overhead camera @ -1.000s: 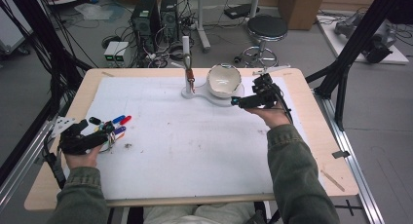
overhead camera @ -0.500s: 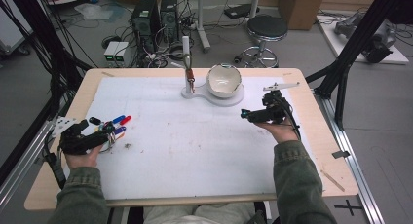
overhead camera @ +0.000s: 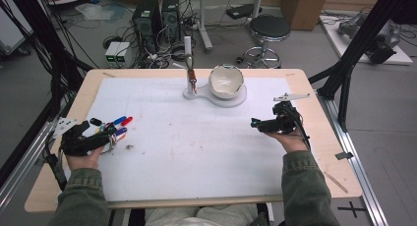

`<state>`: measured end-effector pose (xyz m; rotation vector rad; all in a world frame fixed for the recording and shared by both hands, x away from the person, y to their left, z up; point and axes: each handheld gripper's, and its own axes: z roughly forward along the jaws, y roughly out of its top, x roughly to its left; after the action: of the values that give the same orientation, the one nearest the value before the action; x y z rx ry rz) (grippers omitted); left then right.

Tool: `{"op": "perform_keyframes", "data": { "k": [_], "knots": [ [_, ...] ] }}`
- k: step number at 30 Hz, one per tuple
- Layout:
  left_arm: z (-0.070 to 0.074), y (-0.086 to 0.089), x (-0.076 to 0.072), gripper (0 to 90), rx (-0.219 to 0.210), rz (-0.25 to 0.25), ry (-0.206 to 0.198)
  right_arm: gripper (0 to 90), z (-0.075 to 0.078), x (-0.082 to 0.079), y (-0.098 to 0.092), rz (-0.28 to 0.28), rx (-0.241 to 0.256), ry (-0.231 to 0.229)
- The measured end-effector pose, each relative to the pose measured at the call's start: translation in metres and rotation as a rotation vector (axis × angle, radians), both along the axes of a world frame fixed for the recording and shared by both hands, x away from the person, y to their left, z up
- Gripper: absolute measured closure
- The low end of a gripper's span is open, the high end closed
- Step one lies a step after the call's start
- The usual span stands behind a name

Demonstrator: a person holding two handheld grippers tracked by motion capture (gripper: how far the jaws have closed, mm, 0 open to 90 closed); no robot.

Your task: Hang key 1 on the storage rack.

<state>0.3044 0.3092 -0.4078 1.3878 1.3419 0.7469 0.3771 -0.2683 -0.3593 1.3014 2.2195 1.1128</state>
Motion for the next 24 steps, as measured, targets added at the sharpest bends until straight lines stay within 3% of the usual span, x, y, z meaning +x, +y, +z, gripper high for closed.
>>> {"op": "perform_keyframes", "data": {
  "k": [13, 24],
  "knots": [
    [0.0, 0.0, 0.0, 1.7, -0.001, -0.003, 0.009, 0.6, -0.018, -0.012, -0.02, -0.038, 0.011, 0.013],
    [-0.001, 0.0, 0.0, 1.7, 0.002, -0.007, 0.02, 0.6, -0.03, -0.019, -0.026, -0.05, 0.002, 0.003]
  ]
}}
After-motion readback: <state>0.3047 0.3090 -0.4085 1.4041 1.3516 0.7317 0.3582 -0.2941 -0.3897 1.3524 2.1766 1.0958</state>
